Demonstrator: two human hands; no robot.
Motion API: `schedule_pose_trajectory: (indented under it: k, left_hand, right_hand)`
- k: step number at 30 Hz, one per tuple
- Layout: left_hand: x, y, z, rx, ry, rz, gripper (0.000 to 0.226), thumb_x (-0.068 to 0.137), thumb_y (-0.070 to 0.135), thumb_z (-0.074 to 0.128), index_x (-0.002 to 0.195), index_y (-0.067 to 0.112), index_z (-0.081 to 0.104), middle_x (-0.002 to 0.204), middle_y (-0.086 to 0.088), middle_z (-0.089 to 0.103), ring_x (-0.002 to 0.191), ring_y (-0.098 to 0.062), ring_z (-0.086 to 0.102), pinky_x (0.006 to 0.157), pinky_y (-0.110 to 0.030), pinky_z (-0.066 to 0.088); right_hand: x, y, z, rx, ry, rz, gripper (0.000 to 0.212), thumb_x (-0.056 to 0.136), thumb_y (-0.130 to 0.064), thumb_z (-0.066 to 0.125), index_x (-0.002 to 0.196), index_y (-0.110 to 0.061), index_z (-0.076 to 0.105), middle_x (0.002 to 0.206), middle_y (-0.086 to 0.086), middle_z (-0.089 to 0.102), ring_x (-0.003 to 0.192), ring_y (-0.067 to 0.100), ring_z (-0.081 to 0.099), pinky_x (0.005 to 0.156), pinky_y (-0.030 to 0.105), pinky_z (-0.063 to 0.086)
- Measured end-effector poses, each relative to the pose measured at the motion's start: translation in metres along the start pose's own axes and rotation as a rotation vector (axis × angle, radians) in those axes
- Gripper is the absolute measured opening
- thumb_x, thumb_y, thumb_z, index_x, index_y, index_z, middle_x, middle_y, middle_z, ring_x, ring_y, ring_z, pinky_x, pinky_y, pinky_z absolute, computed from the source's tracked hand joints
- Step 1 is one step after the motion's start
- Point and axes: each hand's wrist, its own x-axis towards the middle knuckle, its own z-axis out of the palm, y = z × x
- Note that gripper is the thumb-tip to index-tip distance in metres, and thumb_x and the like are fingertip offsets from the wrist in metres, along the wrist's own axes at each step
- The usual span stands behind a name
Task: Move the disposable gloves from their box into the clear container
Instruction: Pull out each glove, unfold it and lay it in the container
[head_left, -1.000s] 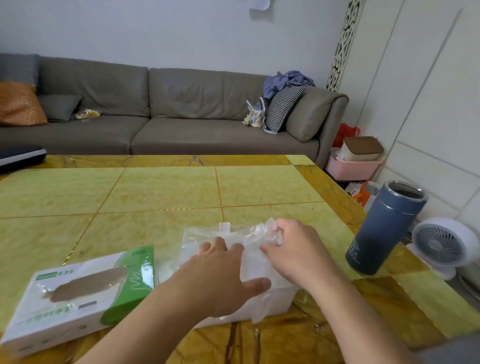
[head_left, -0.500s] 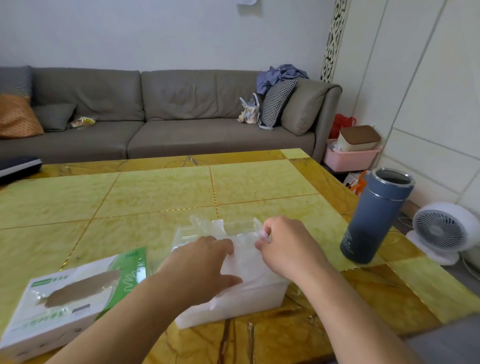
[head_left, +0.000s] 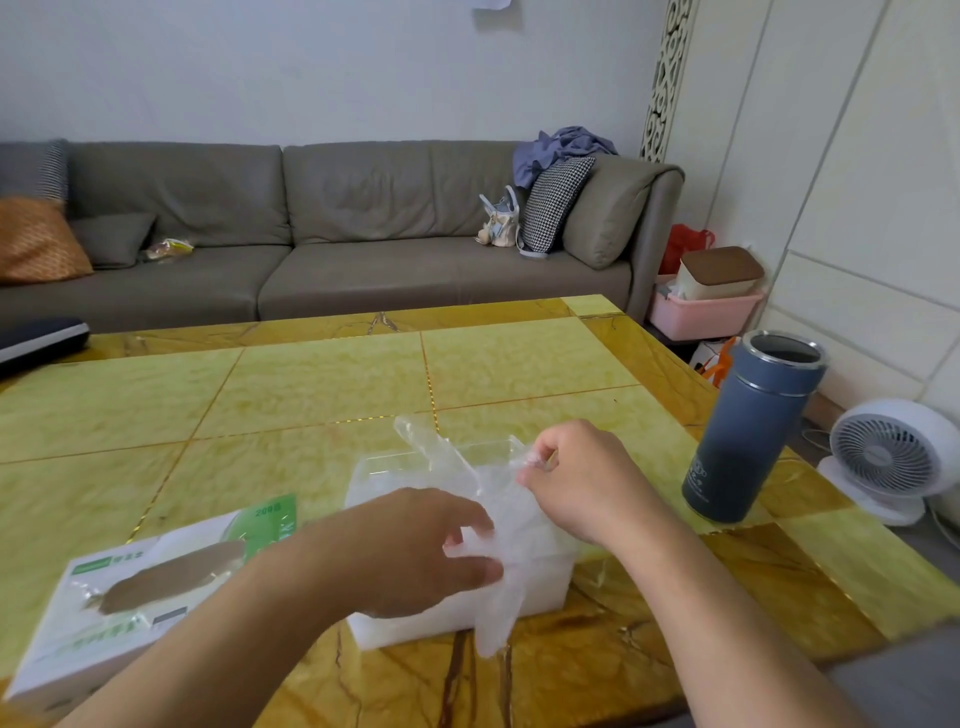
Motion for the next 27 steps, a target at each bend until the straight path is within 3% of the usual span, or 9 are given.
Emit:
schedule_pose_trajectory:
  k: [4,6,9,15,17,19,21,23,27]
  left_hand:
    - [0.001,-0.001,0.001,-0.087,-0.001,-0.003,0.046,0.102,0.066,0.036,0.124,0.039,0.064,0.118,0.017,0.064,0.103,-0.004,0.059,0.092,-0.029,0.048]
    - [0.005,-0.005,0.003,-0.115,0.191,0.009,0.044,0.106,0.057,0.037,0.113,0.027,0.068,0.108,0.007,0.067,0.097,-0.012,0.062,0.091,-0.037,0.053]
    - [0.011,-0.007,0.003,0.026,0.477,0.113,0.027,0.107,0.041,0.046,0.123,0.037,0.067,0.115,0.017,0.057,0.109,-0.006,0.054,0.092,-0.031,0.05]
    - [0.016,-0.008,0.016,0.025,0.302,-0.036,0.044,0.097,0.065,0.051,0.133,0.041,0.056,0.119,0.017,0.056,0.101,-0.007,0.058,0.088,-0.029,0.053]
    - [0.019,-0.01,0.023,-0.016,0.26,-0.066,0.045,0.096,0.068,0.051,0.131,0.041,0.057,0.117,0.014,0.057,0.101,-0.008,0.058,0.09,-0.03,0.052]
    - [0.021,-0.012,0.028,-0.069,0.24,-0.081,0.045,0.094,0.068,0.053,0.13,0.041,0.058,0.115,0.013,0.058,0.101,-0.008,0.058,0.091,-0.03,0.052]
    - [0.024,-0.015,0.03,-0.091,0.23,-0.081,0.045,0.093,0.066,0.057,0.131,0.041,0.058,0.111,0.013,0.057,0.098,-0.008,0.058,0.091,-0.029,0.051]
    - [0.026,-0.018,0.03,-0.089,0.227,-0.062,0.042,0.094,0.061,0.06,0.13,0.041,0.059,0.105,0.015,0.055,0.095,-0.007,0.055,0.087,-0.026,0.048]
    - [0.027,-0.02,0.028,-0.112,0.248,-0.011,0.027,0.094,0.052,0.064,0.118,0.039,0.062,0.094,0.02,0.056,0.085,-0.001,0.054,0.079,-0.021,0.046]
  right_hand:
    - [0.001,0.0,-0.001,-0.058,-0.008,-0.019,0.02,0.097,-0.034,0.071,0.092,-0.015,0.07,0.079,0.002,0.07,0.063,0.018,0.065,0.057,0.036,0.051]
    - [0.001,0.0,0.0,-0.111,-0.045,-0.027,0.017,0.095,-0.038,0.073,0.09,-0.022,0.068,0.075,0.0,0.068,0.059,0.015,0.06,0.052,0.036,0.048]
    - [0.001,-0.002,0.0,-0.16,-0.08,-0.045,0.021,0.092,-0.04,0.077,0.086,-0.024,0.064,0.073,-0.003,0.067,0.065,0.017,0.064,0.055,0.033,0.045]
    - [-0.004,-0.008,0.0,-0.32,0.0,-0.03,0.035,0.09,-0.036,0.08,0.111,-0.025,0.054,0.094,-0.007,0.062,0.076,0.015,0.064,0.065,0.033,0.057]
    - [-0.006,-0.013,0.001,-0.367,0.068,-0.104,0.05,0.089,-0.027,0.082,0.123,-0.022,0.045,0.105,-0.005,0.058,0.081,0.015,0.062,0.064,0.028,0.053]
    - [-0.009,-0.02,0.0,-0.353,0.109,-0.276,0.05,0.087,-0.006,0.078,0.118,-0.024,0.043,0.109,-0.007,0.051,0.085,0.011,0.055,0.064,0.02,0.045]
    - [-0.012,-0.029,-0.002,-0.29,0.045,-0.425,0.047,0.08,0.014,0.063,0.098,-0.026,0.046,0.102,-0.012,0.047,0.084,0.006,0.048,0.06,0.023,0.04]
    - [-0.016,-0.035,0.0,-0.221,-0.082,-0.48,0.041,0.079,0.016,0.059,0.087,-0.024,0.058,0.096,-0.013,0.054,0.085,0.006,0.054,0.067,0.034,0.052]
    - [-0.017,-0.03,0.011,-0.259,-0.227,-0.388,0.034,0.092,0.0,0.057,0.099,-0.025,0.078,0.1,-0.005,0.068,0.075,0.017,0.068,0.066,0.038,0.062]
